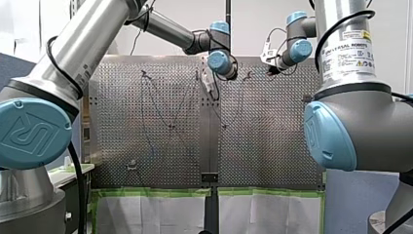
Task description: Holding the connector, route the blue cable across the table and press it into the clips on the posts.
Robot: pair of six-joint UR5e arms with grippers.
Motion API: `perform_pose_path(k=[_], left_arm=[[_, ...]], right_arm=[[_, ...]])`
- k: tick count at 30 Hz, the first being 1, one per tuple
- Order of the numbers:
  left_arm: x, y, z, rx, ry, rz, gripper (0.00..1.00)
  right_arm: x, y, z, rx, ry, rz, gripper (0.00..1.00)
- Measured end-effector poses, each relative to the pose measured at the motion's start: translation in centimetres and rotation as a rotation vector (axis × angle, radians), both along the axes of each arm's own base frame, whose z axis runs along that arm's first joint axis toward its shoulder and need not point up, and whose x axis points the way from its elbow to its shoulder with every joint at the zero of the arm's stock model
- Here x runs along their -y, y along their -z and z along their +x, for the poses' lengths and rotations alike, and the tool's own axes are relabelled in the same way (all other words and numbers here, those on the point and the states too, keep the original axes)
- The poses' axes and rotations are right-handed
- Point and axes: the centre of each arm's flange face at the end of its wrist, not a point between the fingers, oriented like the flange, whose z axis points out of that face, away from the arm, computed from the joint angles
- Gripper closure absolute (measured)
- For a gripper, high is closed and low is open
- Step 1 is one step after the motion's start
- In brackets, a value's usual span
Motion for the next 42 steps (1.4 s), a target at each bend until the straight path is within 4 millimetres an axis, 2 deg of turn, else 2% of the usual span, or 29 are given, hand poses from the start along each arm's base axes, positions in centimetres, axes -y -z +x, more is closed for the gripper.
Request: perform_pose_path(k=[5, 12, 20, 26, 31, 42], left_arm=[[-1.2, -1.4, -1.0, 0.033, -0.039, -0.040, 0.00], [-1.7, -3.0, -3.1, 0.067, -0.017, -0.117, 0.00], [-3.6, -4.7, -4.6, 0.103, -0.042, -0.217, 0.00], [-4.8, -5.7, -5.9, 0.146, -0.078, -0.221, 0.00], [-5.2, -4.9, -6.4, 0.161, -0.088, -0.208, 0.00], [-5.6, -1.2, -7.0, 0.163, -0.093, -0.206, 0.00]], right_arm=[[-0.1, 0.0, 0.2, -0.001, -0.004, 0.001, 1.00], [-0.4, 0.1, 0.7, -0.003, -0.013, 0.002, 1.00], [-0.5, 0.1, 1.0, -0.007, -0.018, 0.001, 1.00], [-0.5, 0.1, 1.0, -0.008, -0.018, 0.002, 1.00], [-0.5, 0.2, 1.0, -0.008, -0.019, 0.002, 1.00], [-0.5, 0.2, 1.0, -0.018, -0.018, -0.004, 1.00]])
